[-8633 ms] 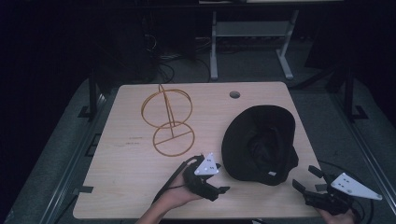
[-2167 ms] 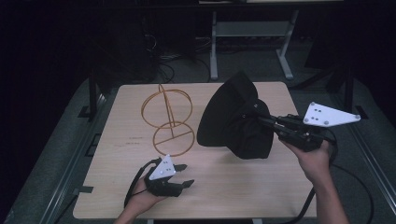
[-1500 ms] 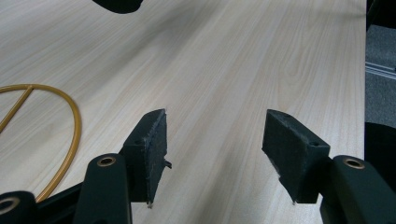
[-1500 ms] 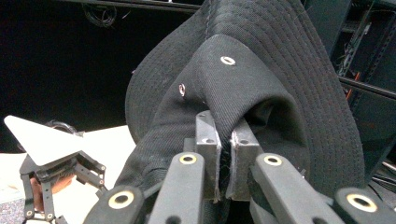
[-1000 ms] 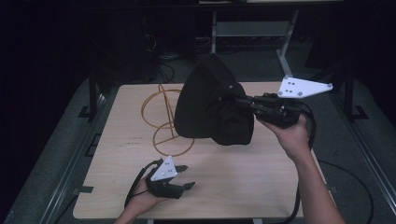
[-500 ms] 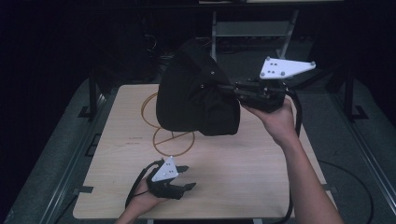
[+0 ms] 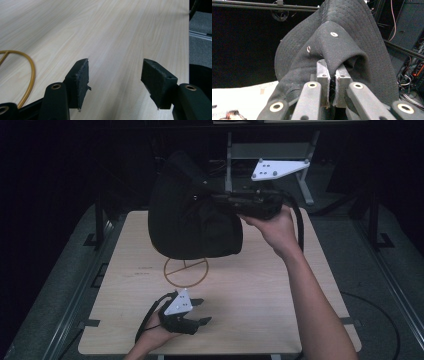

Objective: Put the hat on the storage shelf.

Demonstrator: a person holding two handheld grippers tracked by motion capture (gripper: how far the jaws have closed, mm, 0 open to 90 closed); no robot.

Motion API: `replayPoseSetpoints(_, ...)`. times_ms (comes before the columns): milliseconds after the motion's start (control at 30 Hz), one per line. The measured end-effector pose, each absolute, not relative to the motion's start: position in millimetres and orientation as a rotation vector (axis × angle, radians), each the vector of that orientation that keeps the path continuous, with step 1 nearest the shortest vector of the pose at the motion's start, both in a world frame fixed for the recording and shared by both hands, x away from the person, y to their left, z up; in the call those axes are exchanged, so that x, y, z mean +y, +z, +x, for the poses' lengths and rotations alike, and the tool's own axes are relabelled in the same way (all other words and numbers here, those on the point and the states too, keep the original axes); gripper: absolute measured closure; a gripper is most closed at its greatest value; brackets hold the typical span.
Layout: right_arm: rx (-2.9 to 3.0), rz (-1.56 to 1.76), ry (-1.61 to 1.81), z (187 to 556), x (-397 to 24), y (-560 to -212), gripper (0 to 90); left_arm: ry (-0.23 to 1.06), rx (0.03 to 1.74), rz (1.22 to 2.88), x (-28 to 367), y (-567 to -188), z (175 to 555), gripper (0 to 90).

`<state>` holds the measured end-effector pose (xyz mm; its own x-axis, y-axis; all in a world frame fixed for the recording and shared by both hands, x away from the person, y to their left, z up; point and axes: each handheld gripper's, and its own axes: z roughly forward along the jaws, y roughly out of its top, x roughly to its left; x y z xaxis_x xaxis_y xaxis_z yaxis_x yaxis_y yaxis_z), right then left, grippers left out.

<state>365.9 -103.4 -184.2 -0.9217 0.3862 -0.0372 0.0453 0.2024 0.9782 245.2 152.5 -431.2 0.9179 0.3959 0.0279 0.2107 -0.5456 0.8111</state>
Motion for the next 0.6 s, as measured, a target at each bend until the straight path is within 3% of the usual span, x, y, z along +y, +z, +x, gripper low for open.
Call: replayPoseSetpoints(600,2.293,0.455,1.76,405,-51,-163,84.7,0.26,0.403,2.15,151,-428,244,38.5)
